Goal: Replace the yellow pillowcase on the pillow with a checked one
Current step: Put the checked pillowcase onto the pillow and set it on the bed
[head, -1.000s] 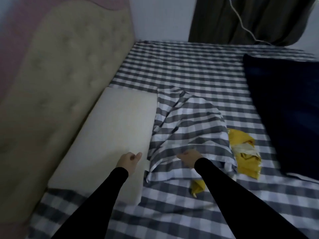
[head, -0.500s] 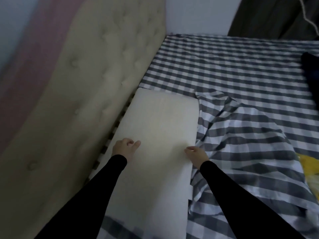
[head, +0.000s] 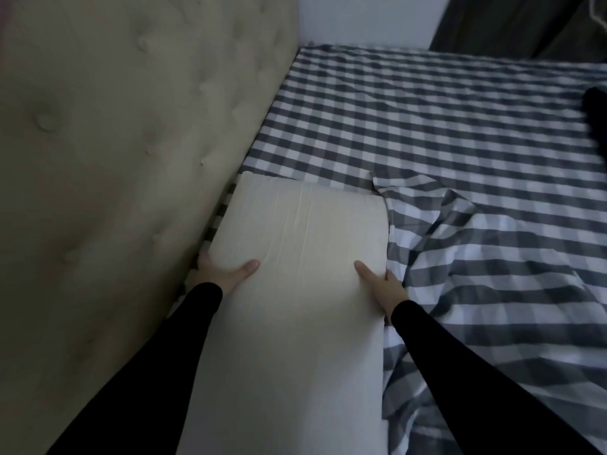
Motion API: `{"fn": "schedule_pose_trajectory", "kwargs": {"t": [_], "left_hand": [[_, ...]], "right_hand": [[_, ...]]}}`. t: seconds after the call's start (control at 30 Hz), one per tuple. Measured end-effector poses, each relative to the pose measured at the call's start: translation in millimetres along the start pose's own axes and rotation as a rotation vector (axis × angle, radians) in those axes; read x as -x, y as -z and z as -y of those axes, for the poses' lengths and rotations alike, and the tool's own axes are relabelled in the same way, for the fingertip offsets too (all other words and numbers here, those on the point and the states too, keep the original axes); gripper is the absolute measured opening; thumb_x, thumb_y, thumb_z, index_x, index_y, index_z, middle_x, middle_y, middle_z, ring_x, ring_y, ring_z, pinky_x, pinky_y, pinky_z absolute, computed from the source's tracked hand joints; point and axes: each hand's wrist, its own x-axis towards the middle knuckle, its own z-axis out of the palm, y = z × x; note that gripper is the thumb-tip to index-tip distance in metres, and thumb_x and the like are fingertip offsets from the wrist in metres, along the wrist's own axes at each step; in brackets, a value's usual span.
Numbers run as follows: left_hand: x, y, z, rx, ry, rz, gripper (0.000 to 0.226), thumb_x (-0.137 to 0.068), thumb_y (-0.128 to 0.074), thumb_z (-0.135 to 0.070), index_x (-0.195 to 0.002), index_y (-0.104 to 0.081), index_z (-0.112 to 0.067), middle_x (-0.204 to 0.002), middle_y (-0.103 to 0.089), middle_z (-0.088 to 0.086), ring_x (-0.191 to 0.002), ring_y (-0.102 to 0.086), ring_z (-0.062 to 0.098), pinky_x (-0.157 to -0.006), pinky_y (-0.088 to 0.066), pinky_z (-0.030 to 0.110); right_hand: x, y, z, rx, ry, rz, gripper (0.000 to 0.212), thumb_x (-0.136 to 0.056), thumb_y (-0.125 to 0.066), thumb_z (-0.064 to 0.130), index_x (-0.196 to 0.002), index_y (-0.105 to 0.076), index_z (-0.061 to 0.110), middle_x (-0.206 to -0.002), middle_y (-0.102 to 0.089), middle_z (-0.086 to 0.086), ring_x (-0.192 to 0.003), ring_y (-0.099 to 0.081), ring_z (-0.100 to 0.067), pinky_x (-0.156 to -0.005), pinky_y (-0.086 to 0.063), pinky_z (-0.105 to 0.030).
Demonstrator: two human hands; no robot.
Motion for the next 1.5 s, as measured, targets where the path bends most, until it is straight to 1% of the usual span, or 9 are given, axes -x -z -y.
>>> {"fn": "schedule_pose_trajectory", "kwargs": {"t": [0.2, 0.47, 0.67, 0.8, 0.9, 1.1, 1.27, 1.37, 1.5], "left_hand": [[22, 15, 0, 0.036, 0.039, -0.073, 0.156, -0.023, -0.071, -0.085, -0.151, -0.012, -0.019, -0.15, -0.036, 0.009, -0.133, -0.04, 0.037, -0.11, -0.029, 0.057], [95, 77, -9, 0.305, -0.07, -0.149, 0.116, -0.037, -0.077, -0.078, -0.132, -0.053, -0.016, -0.129, -0.059, 0.005, -0.112, -0.059, 0.029, -0.099, -0.047, 0.045], [172, 120, -23, 0.356, -0.245, -0.168, 0.112, -0.039, -0.084, -0.067, -0.13, -0.054, -0.011, -0.129, -0.06, 0.006, -0.111, -0.059, 0.025, -0.095, -0.046, 0.036], [215, 155, -54, 0.195, -0.373, -0.191, 0.124, -0.036, -0.082, -0.074, -0.138, -0.045, -0.015, -0.137, -0.054, 0.003, -0.118, -0.055, 0.027, -0.097, -0.042, 0.035], [246, 158, -69, 0.029, -0.443, -0.149, 0.108, -0.048, -0.083, -0.065, -0.136, -0.047, -0.014, -0.136, -0.054, 0.002, -0.115, -0.054, 0.024, -0.09, -0.038, 0.029], [301, 92, -39, -0.276, -0.396, -0.015, 0.129, -0.026, -0.073, -0.085, -0.132, -0.051, -0.016, -0.133, -0.057, 0.002, -0.11, -0.057, 0.023, -0.095, -0.046, 0.035], [343, 24, -1, -0.555, -0.377, 0.091, 0.11, -0.031, -0.071, -0.084, -0.122, -0.057, -0.023, -0.121, -0.063, 0.001, -0.1, -0.059, 0.022, -0.087, -0.049, 0.033], [361, 0, -1, -0.63, -0.378, 0.098, 0.112, -0.031, -0.066, -0.088, -0.122, -0.058, -0.022, -0.12, -0.064, 0.002, -0.1, -0.06, 0.023, -0.086, -0.049, 0.034], [375, -10, -11, -0.657, -0.37, 0.095, 0.102, -0.048, -0.073, -0.077, -0.13, -0.052, -0.021, -0.128, -0.06, 0.005, -0.106, -0.059, 0.025, -0.088, -0.049, 0.033]], "right_hand": [[9, 3, 1, -0.173, 0.024, 0.036, 0.126, -0.028, -0.08, 0.075, -0.136, -0.046, 0.019, -0.128, -0.059, -0.001, -0.109, -0.06, -0.025, -0.099, -0.048, -0.045], [76, 35, 39, -0.261, 0.091, 0.151, 0.118, -0.04, -0.08, 0.076, -0.139, -0.044, 0.023, -0.128, -0.06, 0.0, -0.112, -0.059, -0.027, -0.103, -0.043, -0.048], [159, 49, 38, -0.372, 0.138, 0.326, 0.093, -0.051, -0.077, 0.073, -0.129, -0.057, 0.027, -0.12, -0.068, -0.001, -0.11, -0.063, -0.024, -0.103, -0.044, -0.045], [212, 65, 23, -0.371, 0.018, 0.378, 0.047, -0.082, -0.054, 0.063, -0.106, -0.065, 0.024, -0.096, -0.072, -0.004, -0.091, -0.065, -0.022, -0.074, -0.05, -0.037], [230, 81, -12, -0.338, -0.087, 0.429, 0.07, -0.072, -0.058, 0.071, -0.123, -0.058, 0.023, -0.112, -0.07, -0.007, -0.103, -0.063, -0.028, -0.083, -0.051, -0.047], [251, 136, -80, 0.157, -0.292, 0.478, 0.124, -0.039, -0.053, 0.095, -0.128, -0.047, 0.009, -0.128, -0.057, -0.012, -0.104, -0.059, -0.027, -0.092, -0.041, -0.045], [235, 189, -94, 0.461, -0.121, 0.182, 0.062, -0.088, -0.045, 0.065, -0.103, -0.06, 0.007, -0.099, -0.067, -0.008, -0.073, -0.061, -0.018, -0.069, -0.05, -0.03], [220, 216, -98, 0.659, 0.143, -0.063, 0.036, -0.097, -0.048, 0.037, -0.105, -0.062, 0.004, -0.102, -0.064, -0.009, -0.086, -0.059, -0.024, -0.08, -0.048, -0.034], [204, 249, -111, 0.912, 0.257, -0.085, 0.025, -0.096, -0.042, 0.031, -0.098, -0.061, 0.014, -0.106, -0.064, -0.009, -0.095, -0.06, -0.028, -0.084, -0.051, -0.037]]}}
